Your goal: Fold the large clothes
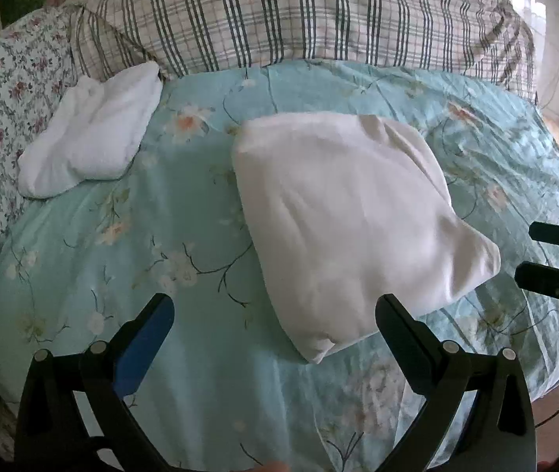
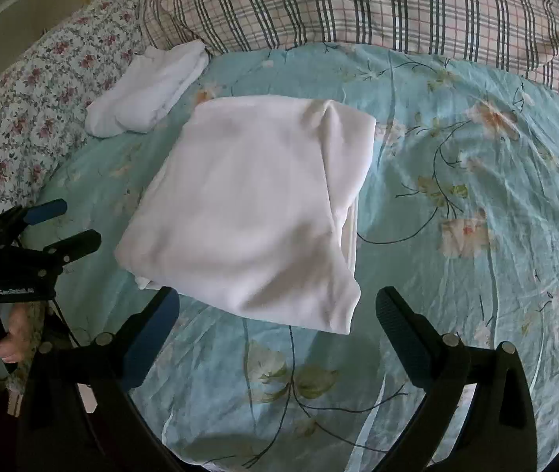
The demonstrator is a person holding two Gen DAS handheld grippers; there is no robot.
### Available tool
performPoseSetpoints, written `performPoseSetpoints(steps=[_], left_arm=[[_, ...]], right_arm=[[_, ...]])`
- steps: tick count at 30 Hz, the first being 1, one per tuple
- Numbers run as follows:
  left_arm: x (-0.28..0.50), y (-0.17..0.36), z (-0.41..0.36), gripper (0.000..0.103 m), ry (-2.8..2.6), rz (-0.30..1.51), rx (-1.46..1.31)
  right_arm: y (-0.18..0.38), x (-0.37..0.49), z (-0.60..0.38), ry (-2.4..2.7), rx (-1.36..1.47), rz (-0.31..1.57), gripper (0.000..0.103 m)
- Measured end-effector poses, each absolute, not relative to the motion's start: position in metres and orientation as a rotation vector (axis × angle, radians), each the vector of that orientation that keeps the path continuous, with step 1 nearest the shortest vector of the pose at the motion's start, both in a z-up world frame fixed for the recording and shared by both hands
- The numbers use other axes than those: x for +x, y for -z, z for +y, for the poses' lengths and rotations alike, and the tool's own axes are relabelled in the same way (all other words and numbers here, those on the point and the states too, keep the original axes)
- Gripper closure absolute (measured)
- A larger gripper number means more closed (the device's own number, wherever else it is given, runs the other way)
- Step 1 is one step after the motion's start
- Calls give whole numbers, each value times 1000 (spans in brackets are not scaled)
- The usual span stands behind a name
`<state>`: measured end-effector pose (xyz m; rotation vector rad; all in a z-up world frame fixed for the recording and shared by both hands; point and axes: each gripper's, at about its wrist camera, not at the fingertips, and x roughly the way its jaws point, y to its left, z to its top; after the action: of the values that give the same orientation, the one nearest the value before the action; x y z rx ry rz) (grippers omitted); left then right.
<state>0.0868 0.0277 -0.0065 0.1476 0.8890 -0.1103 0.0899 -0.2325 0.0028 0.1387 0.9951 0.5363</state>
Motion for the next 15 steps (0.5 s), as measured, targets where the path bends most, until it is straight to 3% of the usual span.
performPoseSetpoints(steps=[15], left_arm=[[79, 1, 22, 1, 99, 872, 164]], right_arm=[[-11, 81, -229, -548, 127, 993, 3]])
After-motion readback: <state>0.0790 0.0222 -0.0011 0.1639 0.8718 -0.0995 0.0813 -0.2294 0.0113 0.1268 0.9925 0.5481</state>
